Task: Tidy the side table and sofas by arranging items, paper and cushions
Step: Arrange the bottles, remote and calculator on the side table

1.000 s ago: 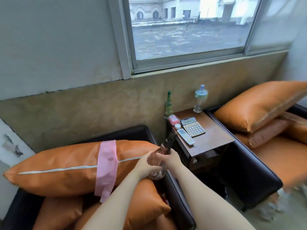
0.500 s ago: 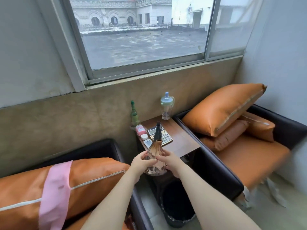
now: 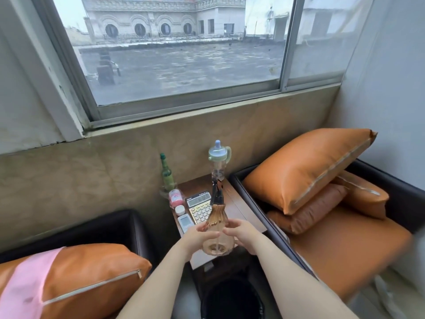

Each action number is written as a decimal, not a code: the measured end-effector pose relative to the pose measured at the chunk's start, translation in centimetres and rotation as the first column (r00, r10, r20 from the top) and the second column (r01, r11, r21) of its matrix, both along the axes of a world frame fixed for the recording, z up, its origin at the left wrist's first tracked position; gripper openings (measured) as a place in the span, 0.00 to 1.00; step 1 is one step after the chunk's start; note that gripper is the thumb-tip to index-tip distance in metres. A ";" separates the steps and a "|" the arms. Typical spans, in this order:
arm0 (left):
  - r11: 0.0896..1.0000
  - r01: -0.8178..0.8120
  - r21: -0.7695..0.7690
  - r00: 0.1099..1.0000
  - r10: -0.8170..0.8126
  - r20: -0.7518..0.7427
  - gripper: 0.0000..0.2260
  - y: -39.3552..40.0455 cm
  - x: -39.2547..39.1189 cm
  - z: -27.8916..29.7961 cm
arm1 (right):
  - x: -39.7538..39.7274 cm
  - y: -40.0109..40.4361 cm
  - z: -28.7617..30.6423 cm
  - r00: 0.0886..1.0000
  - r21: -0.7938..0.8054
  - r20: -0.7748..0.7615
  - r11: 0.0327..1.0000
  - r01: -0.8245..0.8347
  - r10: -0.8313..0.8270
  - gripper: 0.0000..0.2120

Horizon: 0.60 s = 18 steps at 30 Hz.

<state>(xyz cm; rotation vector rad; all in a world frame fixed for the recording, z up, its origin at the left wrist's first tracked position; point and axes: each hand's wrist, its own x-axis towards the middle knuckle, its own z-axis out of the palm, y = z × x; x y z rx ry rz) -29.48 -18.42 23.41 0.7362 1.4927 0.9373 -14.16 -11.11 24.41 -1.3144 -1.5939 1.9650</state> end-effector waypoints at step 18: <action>0.966 -0.252 0.052 0.902 0.254 -0.349 0.29 15.8 -2.8 -0.6 | -6.6 16.9 -1.2 0.984 0.231 0.160 0.966 -0.112 0.076 0.26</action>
